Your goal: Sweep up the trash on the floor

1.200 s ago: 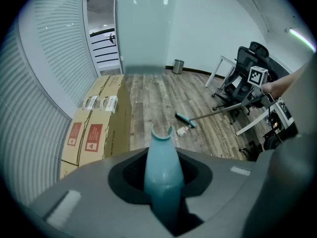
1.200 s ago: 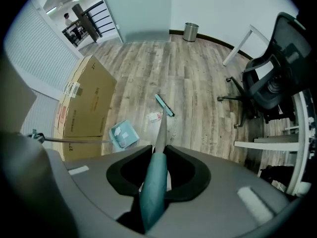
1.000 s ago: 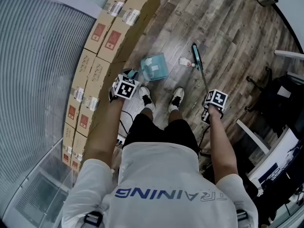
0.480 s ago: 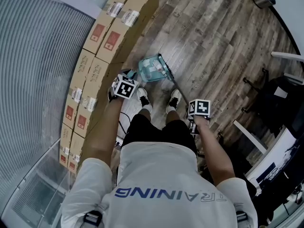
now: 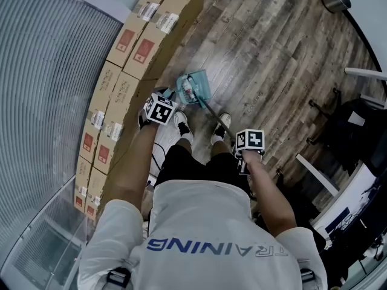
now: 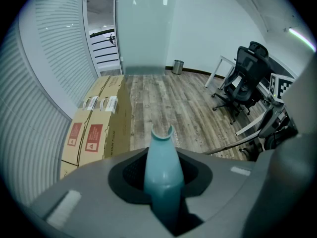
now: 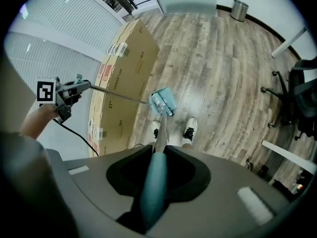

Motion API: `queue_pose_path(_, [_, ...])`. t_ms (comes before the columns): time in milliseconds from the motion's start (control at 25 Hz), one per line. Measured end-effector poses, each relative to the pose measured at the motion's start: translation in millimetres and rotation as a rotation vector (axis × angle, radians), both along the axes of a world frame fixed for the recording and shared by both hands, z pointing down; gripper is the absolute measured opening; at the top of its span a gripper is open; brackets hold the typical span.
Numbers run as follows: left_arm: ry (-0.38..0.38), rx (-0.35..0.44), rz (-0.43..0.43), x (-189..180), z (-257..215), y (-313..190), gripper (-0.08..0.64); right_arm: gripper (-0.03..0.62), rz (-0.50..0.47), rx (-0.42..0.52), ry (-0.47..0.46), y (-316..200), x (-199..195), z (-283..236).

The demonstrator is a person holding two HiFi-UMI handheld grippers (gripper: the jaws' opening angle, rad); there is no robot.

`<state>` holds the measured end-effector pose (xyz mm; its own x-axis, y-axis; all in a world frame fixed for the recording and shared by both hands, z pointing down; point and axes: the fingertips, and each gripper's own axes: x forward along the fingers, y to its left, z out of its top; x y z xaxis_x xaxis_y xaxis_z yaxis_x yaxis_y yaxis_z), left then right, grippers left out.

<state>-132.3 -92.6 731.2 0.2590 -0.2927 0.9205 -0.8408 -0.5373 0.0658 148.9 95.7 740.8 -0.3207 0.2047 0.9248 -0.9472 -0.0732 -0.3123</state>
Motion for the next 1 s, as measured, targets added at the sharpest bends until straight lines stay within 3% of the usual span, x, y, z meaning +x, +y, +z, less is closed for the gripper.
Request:
queue_pose_path(320, [0.027,-0.024,-0.009,-3,-2,4,0.108,0.107,0.038,0.061,0.02,2,24,-13])
queue_pose_path(520, [0.082,0.002,-0.034,-6,-10,3,0.319,0.107,0.087,0.088,0.021,2,37,-20])
queue_pose_path(600, [0.091,0.046,-0.051,-9,-21,-1,0.367,0.107,0.101,0.1,0.023,1,42,-23])
queue_pose_path(720, [0.128,0.137,-0.11,-15,-51,-10,0.383,0.107,0.12,0.117,0.03,-3,48,-27])
queue_pose_path(760, [0.145,0.179,-0.139,-18,-66,-14,0.376,0.107,0.127,0.123,0.033,-4,49,-29])
queue_pose_path(880, [0.229,0.296,-0.246,-23,-114,-21,0.159,0.107,0.149,0.15,0.031,-11,51,-34])
queue_pose_path(1000, [0.329,0.359,-0.343,-21,-151,-22,0.119,0.107,0.176,0.181,0.018,-21,49,-41])
